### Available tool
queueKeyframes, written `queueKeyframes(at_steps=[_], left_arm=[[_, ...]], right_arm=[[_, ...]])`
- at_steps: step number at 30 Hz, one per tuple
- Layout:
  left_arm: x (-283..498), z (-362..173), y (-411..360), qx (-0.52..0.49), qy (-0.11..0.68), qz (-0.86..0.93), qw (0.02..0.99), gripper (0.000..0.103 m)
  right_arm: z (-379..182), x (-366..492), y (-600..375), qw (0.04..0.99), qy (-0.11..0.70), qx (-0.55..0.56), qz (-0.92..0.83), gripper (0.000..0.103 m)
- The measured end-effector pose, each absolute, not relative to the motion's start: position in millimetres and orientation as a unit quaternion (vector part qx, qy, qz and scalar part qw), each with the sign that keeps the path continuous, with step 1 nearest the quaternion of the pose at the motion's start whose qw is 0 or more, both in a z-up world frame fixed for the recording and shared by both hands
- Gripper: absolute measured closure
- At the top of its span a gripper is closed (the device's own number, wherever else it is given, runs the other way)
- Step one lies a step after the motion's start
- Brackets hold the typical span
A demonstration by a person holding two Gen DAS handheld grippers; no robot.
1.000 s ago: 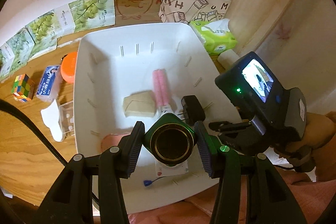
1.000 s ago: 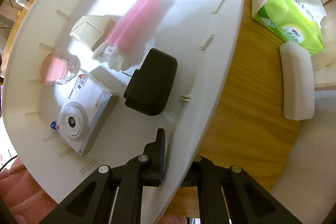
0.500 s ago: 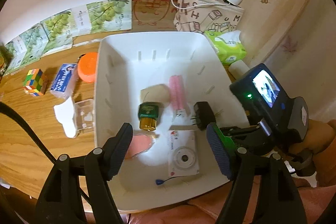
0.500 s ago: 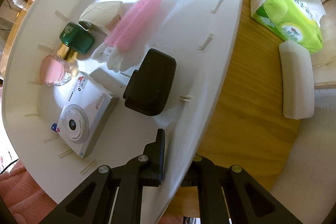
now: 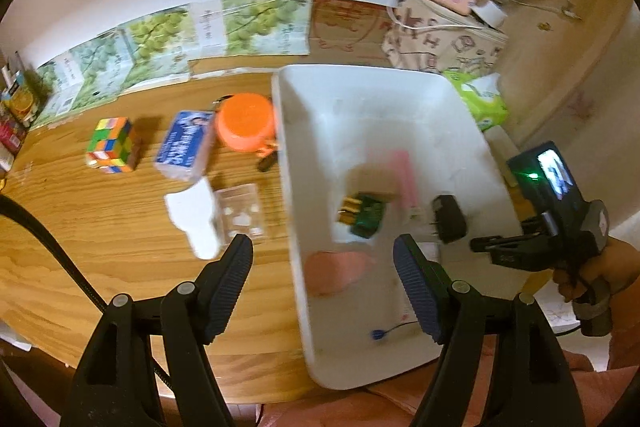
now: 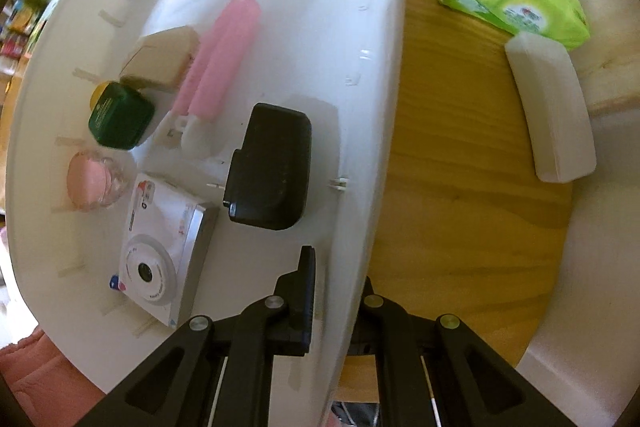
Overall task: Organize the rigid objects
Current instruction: 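Move the left tool to the white curved plastic scoop and close on it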
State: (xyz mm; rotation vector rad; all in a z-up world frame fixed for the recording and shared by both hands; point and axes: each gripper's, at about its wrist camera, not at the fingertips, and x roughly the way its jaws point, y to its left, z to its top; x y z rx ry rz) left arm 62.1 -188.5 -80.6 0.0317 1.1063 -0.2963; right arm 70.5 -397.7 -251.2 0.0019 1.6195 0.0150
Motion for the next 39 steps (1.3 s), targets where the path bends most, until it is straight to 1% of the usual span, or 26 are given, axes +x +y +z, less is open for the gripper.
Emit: queueKeyframes(at_steps=[11,17,21,33,39], left_arm=[[82.4,-87.4,-121.8,-0.013,0.543,-0.087,0.835,0.027],[99.2,-105.2,-87.4,-0.035,0.575,-0.052,0.815,0.027],[108.0,-119.6,-73.7,-0.048,0.598,-0.043,0.799,0.022],[138.9,-165.1,-59.2,-0.069,0.647,-0.034,0.758,0.021],[152.3,-179.7,-64.2,-0.06,0.655,-0.041,0.752,0.021]], right_arm=[[-252.0,75.1,-413.2,0.69,0.722,0.038,-0.037,0.095],[-249.9,70.8,-417.4,0.691,0.719,0.057,-0.058,0.095],[-246.6,66.5,-420.9,0.69,0.718,0.066,-0.069,0.095],[-239.2,77.3,-438.9,0.683,0.72,0.082,-0.097,0.095],[-237.0,81.6,-444.1,0.679,0.722,0.085,-0.105,0.095]])
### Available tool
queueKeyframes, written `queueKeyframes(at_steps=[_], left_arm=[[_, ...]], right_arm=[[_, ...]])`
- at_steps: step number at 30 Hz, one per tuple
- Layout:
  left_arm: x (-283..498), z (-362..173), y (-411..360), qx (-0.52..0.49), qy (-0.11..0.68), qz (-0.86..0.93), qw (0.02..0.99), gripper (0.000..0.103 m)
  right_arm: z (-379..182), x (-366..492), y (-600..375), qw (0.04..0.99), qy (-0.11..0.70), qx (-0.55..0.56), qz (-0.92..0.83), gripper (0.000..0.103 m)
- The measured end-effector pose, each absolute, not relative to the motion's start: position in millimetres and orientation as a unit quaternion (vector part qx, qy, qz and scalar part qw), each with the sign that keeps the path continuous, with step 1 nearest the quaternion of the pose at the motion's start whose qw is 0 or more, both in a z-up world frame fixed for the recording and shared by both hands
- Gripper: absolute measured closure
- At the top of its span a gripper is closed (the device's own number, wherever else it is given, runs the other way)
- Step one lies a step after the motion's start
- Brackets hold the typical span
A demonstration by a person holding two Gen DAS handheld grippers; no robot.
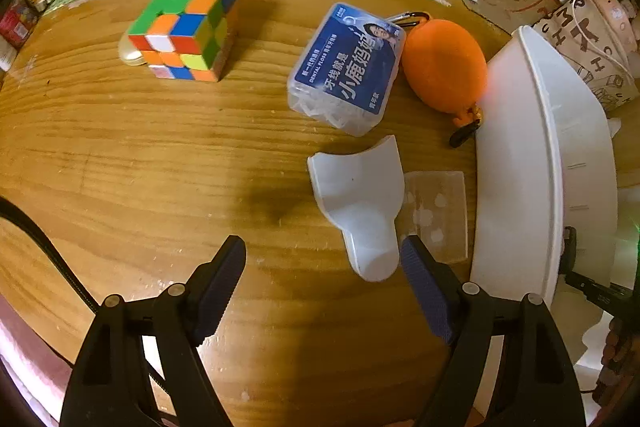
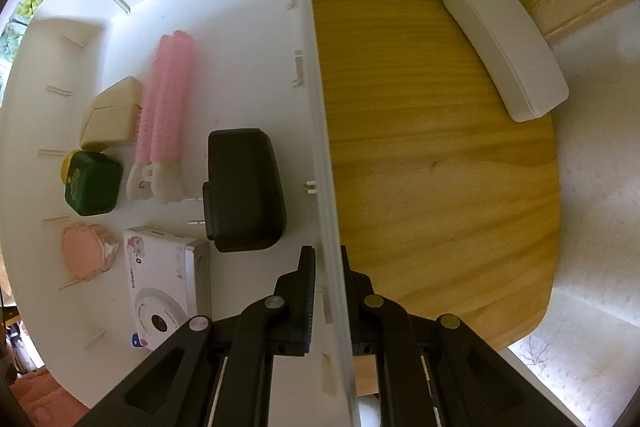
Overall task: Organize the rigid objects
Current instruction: 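Move the left tool to the white curved plastic scoop and close on it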
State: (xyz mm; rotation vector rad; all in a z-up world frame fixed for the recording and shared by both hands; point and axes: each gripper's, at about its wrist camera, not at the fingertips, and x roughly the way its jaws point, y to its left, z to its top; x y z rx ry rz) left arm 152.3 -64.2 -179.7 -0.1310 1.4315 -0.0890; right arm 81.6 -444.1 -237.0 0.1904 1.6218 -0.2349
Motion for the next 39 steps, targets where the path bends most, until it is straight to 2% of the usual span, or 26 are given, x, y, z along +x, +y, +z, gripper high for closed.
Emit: queueKeyframes(at_steps=[32,36,39], left_arm=[[202.5,-215.1,-109.5,0.011,0.672,-0.04,0.74,0.021],[209.7,-215.3,-117.3,0.017,0.67,-0.036,0.741,0.027],[211.2,-213.6,-124.5,0.029,0.666,-0.039,0.745,0.038]], right_arm=[[-242.1,91.3,-436.5,0.669,0.728,0.09,-0.12,0.092],[-244.8,90.5,-436.1,0.67,0.727,0.089,-0.12,0.092],[-247.0,90.5,-437.7,0.671,0.726,0.09,-0.12,0.092]])
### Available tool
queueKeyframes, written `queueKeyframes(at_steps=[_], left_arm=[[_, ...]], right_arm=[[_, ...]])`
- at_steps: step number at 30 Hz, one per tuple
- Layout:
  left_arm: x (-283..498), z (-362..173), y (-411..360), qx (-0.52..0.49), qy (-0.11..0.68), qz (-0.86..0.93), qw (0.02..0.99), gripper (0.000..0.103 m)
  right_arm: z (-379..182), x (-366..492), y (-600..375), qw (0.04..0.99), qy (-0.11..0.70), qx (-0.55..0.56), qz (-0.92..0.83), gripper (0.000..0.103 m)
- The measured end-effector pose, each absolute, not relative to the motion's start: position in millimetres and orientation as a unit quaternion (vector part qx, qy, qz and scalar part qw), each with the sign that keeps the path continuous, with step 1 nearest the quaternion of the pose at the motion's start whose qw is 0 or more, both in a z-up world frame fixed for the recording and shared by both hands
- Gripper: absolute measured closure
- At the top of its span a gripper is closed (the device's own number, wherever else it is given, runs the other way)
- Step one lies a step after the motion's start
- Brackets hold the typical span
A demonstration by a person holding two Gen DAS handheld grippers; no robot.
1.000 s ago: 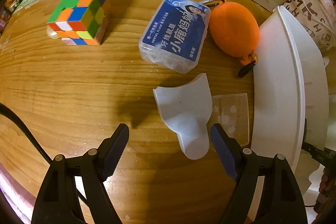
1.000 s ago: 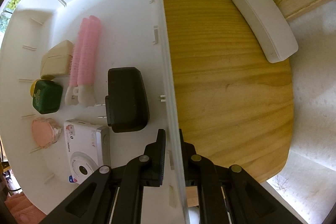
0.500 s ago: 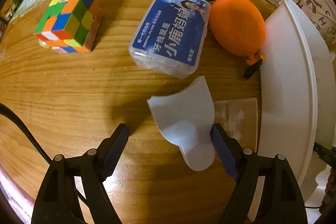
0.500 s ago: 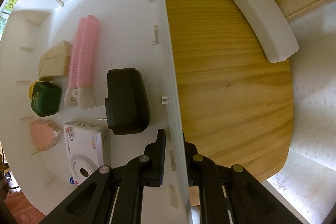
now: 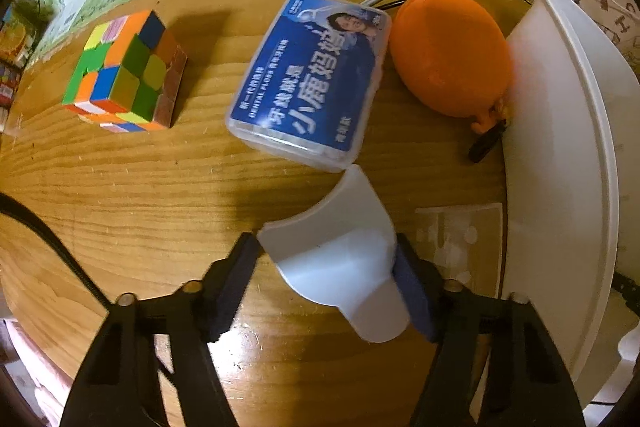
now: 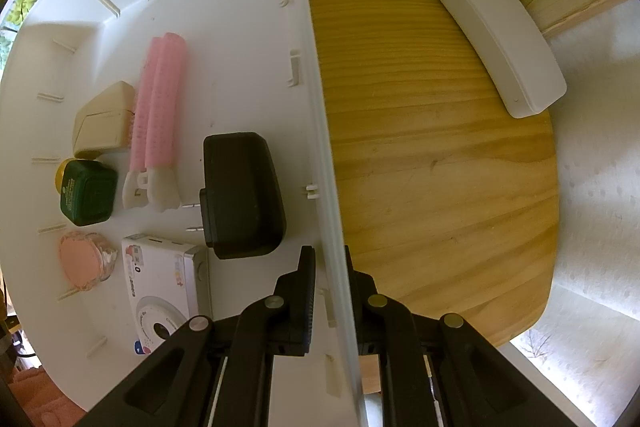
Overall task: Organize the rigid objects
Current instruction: 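Move the left tool to the white curved plastic scoop and close on it, then carry the white plastic scoop over the white tray with the left gripper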
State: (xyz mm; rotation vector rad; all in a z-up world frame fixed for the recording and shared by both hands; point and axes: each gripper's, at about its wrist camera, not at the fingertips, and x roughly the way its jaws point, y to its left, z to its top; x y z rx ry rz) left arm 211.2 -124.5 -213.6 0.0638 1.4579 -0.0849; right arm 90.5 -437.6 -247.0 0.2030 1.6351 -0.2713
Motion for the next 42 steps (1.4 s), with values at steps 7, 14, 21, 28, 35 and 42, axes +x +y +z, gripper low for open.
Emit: queueKeyframes(at_steps=[7,14,21,28,35,42], left_arm=[[203.7,-208.1,-130.0,0.032,0.659,-0.039,0.751,0.038],[181.1,-206.6,-125.1,0.027,0.66,-0.032,0.75,0.039],[155.9,-207.9,-115.3,0.014,0.669,-0.018,0.743,0.039],[123.8,-196.3,-110.9,0.006,0.665,-0.007,0.747,0.039],[88.3,-169.8,-119.2,0.006,0.649,-0.002,0.761,0.039],[73.1,-130.6,-122.3,0.012,0.623,0.0,0.782,0.039]], right_arm=[[-242.6,86.6,-440.3,0.674,0.724,0.087,-0.12,0.092],[-242.4,83.7,-435.0,0.677,0.723,0.081,-0.115,0.092],[-240.7,79.4,-430.7,0.681,0.721,0.074,-0.106,0.092],[-235.2,73.5,-421.7,0.688,0.718,0.062,-0.087,0.092],[-232.3,69.3,-414.2,0.693,0.717,0.046,-0.062,0.094],[-229.0,63.5,-403.8,0.698,0.715,0.018,-0.035,0.096]])
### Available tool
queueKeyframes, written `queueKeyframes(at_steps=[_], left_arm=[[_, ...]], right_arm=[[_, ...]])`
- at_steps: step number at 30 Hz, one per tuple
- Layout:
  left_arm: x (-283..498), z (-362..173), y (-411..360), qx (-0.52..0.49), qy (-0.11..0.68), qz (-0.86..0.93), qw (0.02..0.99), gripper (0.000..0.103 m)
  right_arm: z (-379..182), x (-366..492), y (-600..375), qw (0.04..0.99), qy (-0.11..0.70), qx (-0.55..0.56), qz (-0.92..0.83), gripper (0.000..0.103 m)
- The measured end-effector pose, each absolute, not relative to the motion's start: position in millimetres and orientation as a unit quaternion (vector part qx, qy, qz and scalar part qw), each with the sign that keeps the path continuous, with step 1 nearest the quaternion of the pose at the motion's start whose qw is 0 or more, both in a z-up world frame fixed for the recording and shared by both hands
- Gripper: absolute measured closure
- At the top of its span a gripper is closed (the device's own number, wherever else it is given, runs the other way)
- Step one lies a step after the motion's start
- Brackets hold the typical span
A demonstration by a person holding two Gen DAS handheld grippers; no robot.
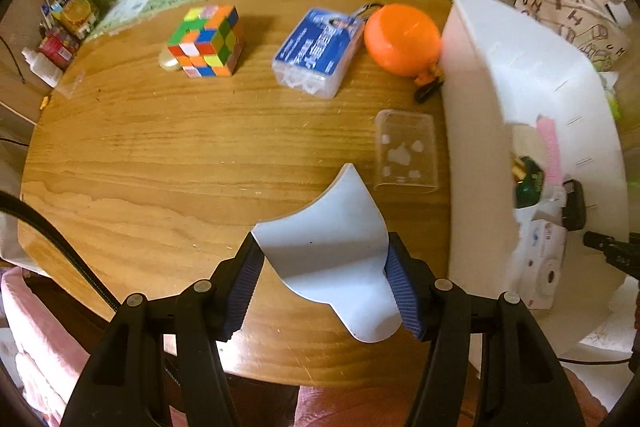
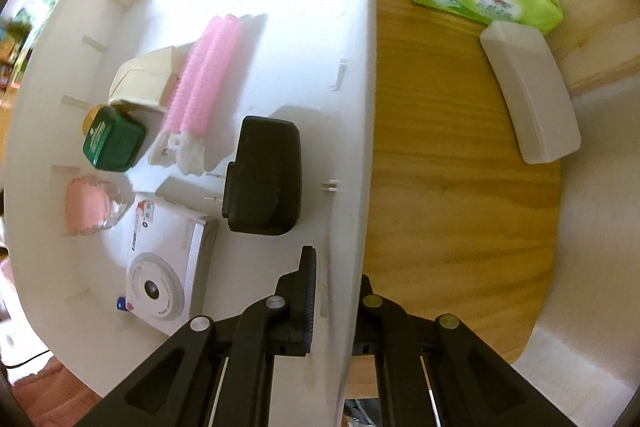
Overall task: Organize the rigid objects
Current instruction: 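Carry the white plastic scoop over the white tray with the left gripper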
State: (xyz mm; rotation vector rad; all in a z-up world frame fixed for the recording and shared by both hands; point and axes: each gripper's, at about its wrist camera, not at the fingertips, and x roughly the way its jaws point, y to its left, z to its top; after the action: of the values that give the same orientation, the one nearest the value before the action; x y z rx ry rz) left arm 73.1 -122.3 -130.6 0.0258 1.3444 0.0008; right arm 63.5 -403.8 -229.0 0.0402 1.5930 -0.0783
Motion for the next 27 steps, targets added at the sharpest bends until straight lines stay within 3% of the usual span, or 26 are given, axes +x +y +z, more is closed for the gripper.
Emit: queueKeyframes(at_steps=[27], left_arm=[[63.8,-52.8,-208.8,0.041,0.504,-0.052,0.861,0.039]], right_arm=[[-231.3,63.2,-350.0,0.704,0.704,-0.059,0.066,0.096]])
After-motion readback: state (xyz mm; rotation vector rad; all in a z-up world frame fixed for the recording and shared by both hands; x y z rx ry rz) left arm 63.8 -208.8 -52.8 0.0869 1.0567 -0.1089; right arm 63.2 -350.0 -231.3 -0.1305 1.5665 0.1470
